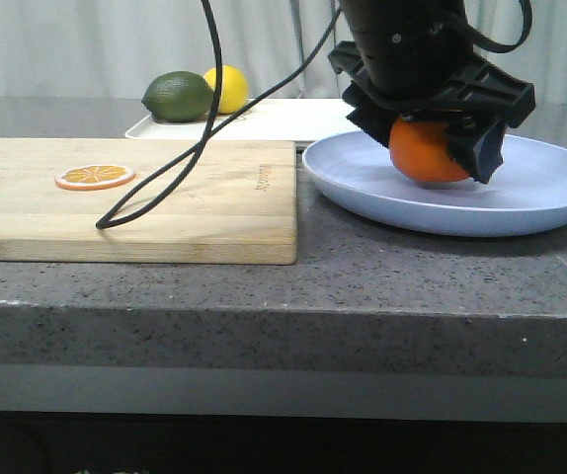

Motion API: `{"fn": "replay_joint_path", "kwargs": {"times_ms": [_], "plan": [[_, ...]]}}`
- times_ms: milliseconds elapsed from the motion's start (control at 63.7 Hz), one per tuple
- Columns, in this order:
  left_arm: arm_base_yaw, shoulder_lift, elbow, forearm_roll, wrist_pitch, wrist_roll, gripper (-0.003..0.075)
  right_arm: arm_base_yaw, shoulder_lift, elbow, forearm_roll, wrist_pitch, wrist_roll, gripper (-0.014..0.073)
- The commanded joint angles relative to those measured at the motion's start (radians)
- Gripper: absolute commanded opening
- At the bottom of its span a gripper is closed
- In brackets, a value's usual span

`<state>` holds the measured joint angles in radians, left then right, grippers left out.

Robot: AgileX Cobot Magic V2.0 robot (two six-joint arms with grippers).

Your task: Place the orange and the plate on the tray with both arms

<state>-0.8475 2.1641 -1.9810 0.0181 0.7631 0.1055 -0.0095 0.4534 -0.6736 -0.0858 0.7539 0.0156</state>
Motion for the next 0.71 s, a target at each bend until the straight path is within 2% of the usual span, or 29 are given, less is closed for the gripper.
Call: {"fn": "replay_joint_path", "kwargs": {"times_ms": [0, 361, 487, 691], "plan": [[-0.006, -0.067, -0.041, -0.002, -0.04, 0.001, 0.061, -0.005, 0.016, -0.027, -0.018, -0.063, -0.002, 0.0531], [-0.007, -0.102, -0.041, -0.018, -0.024, -0.009, 0.0621, -0.005, 0.016, -0.027, -0.018, -0.063, -0.002, 0.0531], [-0.007, -0.174, -0.041, -0.067, 0.003, -0.009, 0.0621, -0.005, 0.016, -0.027, -0.018, -0.063, -0.002, 0.0531], [-0.005, -0.32, 0.001, -0.066, 0.1, -0.009, 0.0621, -0.005, 0.016, -0.027, -0.018, -0.063, -0.002, 0.0531]]}}
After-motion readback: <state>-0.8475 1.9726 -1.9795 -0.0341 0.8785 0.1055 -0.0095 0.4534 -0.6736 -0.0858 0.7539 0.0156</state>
